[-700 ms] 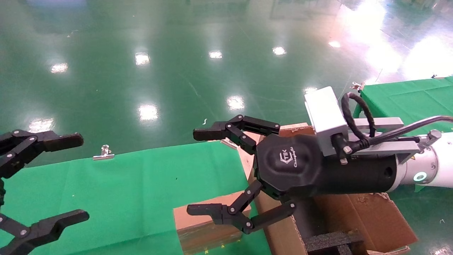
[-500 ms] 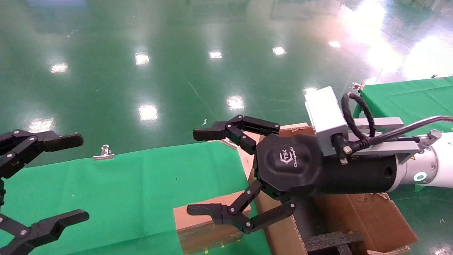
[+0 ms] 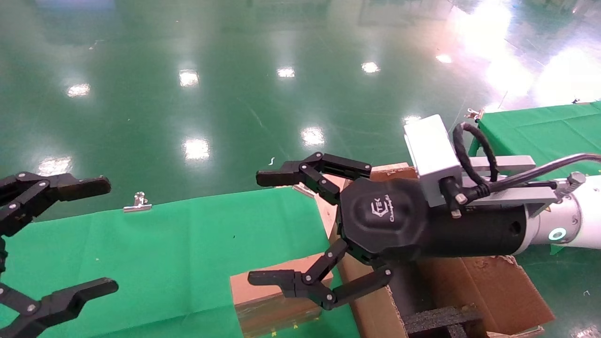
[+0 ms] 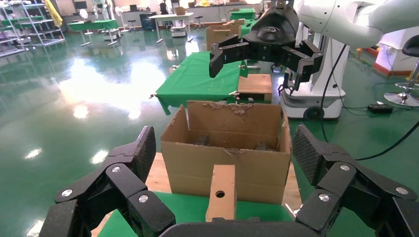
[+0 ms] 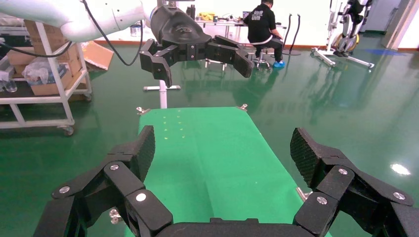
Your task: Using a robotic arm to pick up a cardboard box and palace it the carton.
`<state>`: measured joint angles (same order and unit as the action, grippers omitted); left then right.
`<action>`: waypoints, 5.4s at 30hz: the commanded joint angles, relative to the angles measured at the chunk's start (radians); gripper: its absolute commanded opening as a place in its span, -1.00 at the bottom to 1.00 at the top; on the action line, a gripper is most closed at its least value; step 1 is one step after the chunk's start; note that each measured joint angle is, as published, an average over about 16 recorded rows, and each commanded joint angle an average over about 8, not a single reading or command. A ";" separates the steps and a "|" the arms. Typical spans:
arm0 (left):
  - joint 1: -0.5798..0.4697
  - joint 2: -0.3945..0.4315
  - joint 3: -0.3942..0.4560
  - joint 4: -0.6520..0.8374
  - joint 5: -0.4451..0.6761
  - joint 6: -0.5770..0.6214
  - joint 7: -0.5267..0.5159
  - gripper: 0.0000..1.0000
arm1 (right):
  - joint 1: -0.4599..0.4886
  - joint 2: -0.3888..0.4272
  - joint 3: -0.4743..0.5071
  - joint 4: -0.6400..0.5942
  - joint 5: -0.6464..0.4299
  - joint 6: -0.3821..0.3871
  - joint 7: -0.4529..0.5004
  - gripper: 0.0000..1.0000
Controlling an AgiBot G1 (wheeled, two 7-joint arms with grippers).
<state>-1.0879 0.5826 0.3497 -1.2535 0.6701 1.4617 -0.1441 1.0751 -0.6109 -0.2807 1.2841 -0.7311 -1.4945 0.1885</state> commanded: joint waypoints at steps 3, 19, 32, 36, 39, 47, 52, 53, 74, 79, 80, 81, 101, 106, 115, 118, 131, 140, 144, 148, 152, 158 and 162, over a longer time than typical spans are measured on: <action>0.000 0.000 0.000 0.000 0.000 0.000 0.000 -0.44 | 0.000 0.000 0.000 0.000 0.000 0.000 0.000 1.00; 0.000 0.000 0.000 0.000 0.000 0.000 0.000 -1.00 | 0.013 0.002 -0.010 0.000 -0.026 0.000 0.004 1.00; 0.000 0.000 0.000 0.000 0.000 0.000 0.000 -1.00 | 0.227 -0.069 -0.213 -0.038 -0.387 -0.074 0.055 1.00; 0.000 0.000 0.000 0.000 0.000 0.000 0.000 -1.00 | 0.288 -0.118 -0.295 -0.062 -0.496 -0.078 0.057 1.00; 0.000 0.000 0.000 0.000 0.000 0.000 0.000 -1.00 | 0.330 -0.157 -0.348 -0.085 -0.566 -0.075 0.050 1.00; 0.000 0.000 0.000 0.000 0.000 0.000 0.000 -1.00 | 0.423 -0.255 -0.459 -0.164 -0.713 -0.072 0.011 1.00; 0.000 0.000 0.000 0.000 0.000 0.000 0.000 -1.00 | 0.478 -0.315 -0.535 -0.208 -0.793 -0.079 -0.017 1.00; 0.000 0.000 0.000 0.000 0.000 0.000 0.000 -1.00 | 0.489 -0.327 -0.552 -0.216 -0.808 -0.081 -0.023 1.00; 0.000 0.000 0.000 0.000 0.000 0.000 0.000 1.00 | 0.567 -0.416 -0.712 -0.293 -0.887 -0.074 -0.099 -1.00; 0.000 0.000 0.000 0.000 0.000 0.000 0.000 1.00 | 0.564 -0.414 -0.707 -0.289 -0.884 -0.074 -0.098 -1.00; 0.000 0.000 0.000 0.000 0.000 0.000 0.000 1.00 | 0.563 -0.413 -0.706 -0.289 -0.883 -0.074 -0.097 -1.00; 0.000 0.000 0.000 0.000 0.000 0.000 0.000 1.00 | 0.563 -0.413 -0.706 -0.288 -0.883 -0.074 -0.097 -1.00; 0.000 0.000 0.000 0.000 0.000 0.000 0.000 1.00 | 0.558 -0.409 -0.698 -0.283 -0.879 -0.076 -0.094 -1.00; 0.000 0.000 0.000 0.000 0.000 0.000 0.000 1.00 | 0.558 -0.409 -0.698 -0.283 -0.878 -0.074 -0.094 -1.00; 0.000 0.000 0.000 0.000 0.000 0.000 0.000 1.00 | 0.597 -0.386 -0.662 -0.318 -0.836 -0.045 -0.096 -1.00; 0.000 0.000 0.000 0.001 0.000 0.000 0.000 1.00 | 0.648 -0.377 -0.640 -0.347 -0.821 -0.045 -0.109 -1.00; 0.000 0.000 0.001 0.001 -0.001 0.000 0.000 1.00 | 0.948 -0.365 -0.653 -0.515 -0.744 -0.096 -0.218 -1.00; 0.000 0.000 0.001 0.001 -0.001 0.000 0.000 1.00 | 1.039 -0.305 -0.764 -0.557 -0.663 -0.100 -0.236 -1.00; 0.000 0.000 0.001 0.001 -0.001 0.000 0.000 1.00 | 1.089 -0.227 -0.830 -0.532 -0.644 -0.103 -0.217 -1.00; 0.000 0.000 0.001 0.001 -0.001 0.000 0.000 1.00 | 1.150 -0.124 -0.913 -0.480 -0.643 -0.104 -0.184 -1.00; 0.000 0.000 0.001 0.001 -0.001 0.000 0.000 1.00 | 1.204 -0.019 -1.002 -0.416 -0.655 -0.103 -0.145 -1.00; 0.000 0.000 0.001 0.001 -0.001 0.000 0.000 1.00 | 1.263 0.113 -1.115 -0.332 -0.675 -0.098 -0.089 -1.00; 0.000 0.000 0.001 0.001 -0.001 0.000 0.001 1.00 | 1.294 0.184 -1.174 -0.286 -0.694 -0.097 -0.057 -1.00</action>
<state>-1.0879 0.5823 0.3505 -1.2530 0.6694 1.4613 -0.1436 2.3637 -0.4364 -1.4489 0.9964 -1.4125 -1.5902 0.1295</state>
